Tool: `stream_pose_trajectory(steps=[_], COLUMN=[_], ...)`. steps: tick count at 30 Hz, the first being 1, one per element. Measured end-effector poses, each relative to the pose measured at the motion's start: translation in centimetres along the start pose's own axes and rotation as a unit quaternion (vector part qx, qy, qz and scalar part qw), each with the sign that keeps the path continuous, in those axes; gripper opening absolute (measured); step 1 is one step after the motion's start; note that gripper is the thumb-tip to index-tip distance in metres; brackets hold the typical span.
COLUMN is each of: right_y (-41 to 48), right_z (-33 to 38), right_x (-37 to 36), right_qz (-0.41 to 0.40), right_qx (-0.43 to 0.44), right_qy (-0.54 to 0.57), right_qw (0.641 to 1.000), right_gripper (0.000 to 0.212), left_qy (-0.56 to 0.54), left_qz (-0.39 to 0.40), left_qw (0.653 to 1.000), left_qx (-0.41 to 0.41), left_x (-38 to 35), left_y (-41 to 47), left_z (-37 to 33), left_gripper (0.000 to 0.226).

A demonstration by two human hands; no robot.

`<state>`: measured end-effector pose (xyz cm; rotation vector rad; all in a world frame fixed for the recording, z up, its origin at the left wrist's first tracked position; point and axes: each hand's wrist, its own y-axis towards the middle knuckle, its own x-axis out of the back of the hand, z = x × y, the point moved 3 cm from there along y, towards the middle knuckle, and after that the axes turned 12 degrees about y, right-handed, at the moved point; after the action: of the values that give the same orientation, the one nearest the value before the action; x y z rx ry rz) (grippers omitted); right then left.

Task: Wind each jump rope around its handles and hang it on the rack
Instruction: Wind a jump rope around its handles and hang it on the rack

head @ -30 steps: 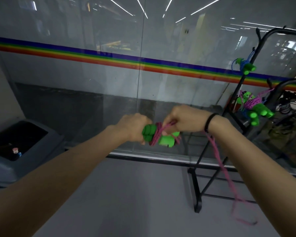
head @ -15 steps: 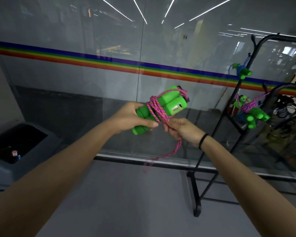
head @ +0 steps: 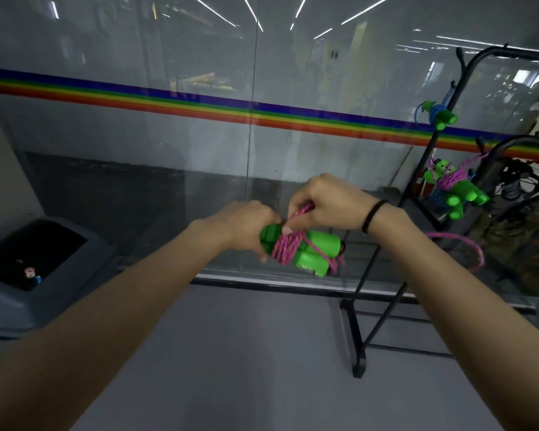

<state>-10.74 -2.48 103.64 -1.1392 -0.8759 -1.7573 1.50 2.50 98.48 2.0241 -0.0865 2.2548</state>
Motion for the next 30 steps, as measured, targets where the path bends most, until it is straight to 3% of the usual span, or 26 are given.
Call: stream_pose_trajectory(steps=[2, 5, 7, 9, 10, 13, 19, 20, 23, 25, 28, 30], right_y=[0.4, 0.9, 0.9, 0.6, 0.6, 0.0, -1.2, -1.4, -1.6, -1.9, -2.4, -2.8], right_z=[-0.2, -1.7, -3.2, -4.1, -4.3, -6.1, -5.9, -5.3, -3.5, -2.4, -0.7, 0.6], right_x=[0.2, -0.7, -1.2, -2.1, -2.4, -3.6, -3.9, -3.8, -3.4, -3.0, -2.2, -1.7], right_qz=[0.001, -0.012, -0.021, 0.016, -0.012, -0.149, -0.095, -0.082, -0.008, 0.025, 0.044, 0.055], right_qx=[0.006, 0.006, -0.009, -0.001, 0.007, -0.101, -0.125, -0.119, -0.112, -0.129, -0.148, -0.141], right_qy=[0.101, 0.286, 0.41, 0.554, 0.548, 0.467, 0.325, 0.291, 0.12, 0.048, -0.04, -0.065], right_qw=[0.995, 0.958, 0.912, 0.832, 0.836, 0.865, 0.933, 0.946, 0.986, 0.99, 0.987, 0.986], right_gripper=[0.021, 0.003, 0.004, 0.013, 0.026, 0.041, 0.037, 0.034, 0.025, 0.022, 0.026, 0.026], left_qy=[-0.032, -0.203, -0.323, -0.411, -0.442, -0.5, -0.563, -0.546, -0.376, -0.299, -0.196, -0.081], left_qz=[0.041, 0.023, -0.01, -0.044, -0.06, -0.099, -0.183, -0.183, -0.196, -0.194, -0.117, -0.074], left_qw=[0.998, 0.975, 0.942, 0.908, 0.893, 0.86, 0.795, 0.805, 0.89, 0.918, 0.961, 0.984], left_qx=[-0.035, -0.083, -0.089, -0.072, -0.058, -0.001, 0.131, 0.143, 0.166, 0.173, 0.158, 0.141], left_x=[-0.3, -0.3, 0.1, 0.4, 0.5, 0.8, 0.6, 0.3, -0.5, -0.9, -1.8, -2.4], left_y=[-0.3, -0.7, -1.0, -1.1, -1.1, -1.0, -0.5, -0.4, 0.1, 0.4, 1.0, 1.1], left_z=[-0.7, -0.9, -0.7, -0.3, 0.0, 0.9, 3.2, 3.4, 3.7, 3.5, 2.4, 1.6], left_gripper=[0.048, 0.042, 0.037, 0.034, 0.035, 0.034, 0.013, 0.013, 0.022, 0.037, 0.067, 0.073])
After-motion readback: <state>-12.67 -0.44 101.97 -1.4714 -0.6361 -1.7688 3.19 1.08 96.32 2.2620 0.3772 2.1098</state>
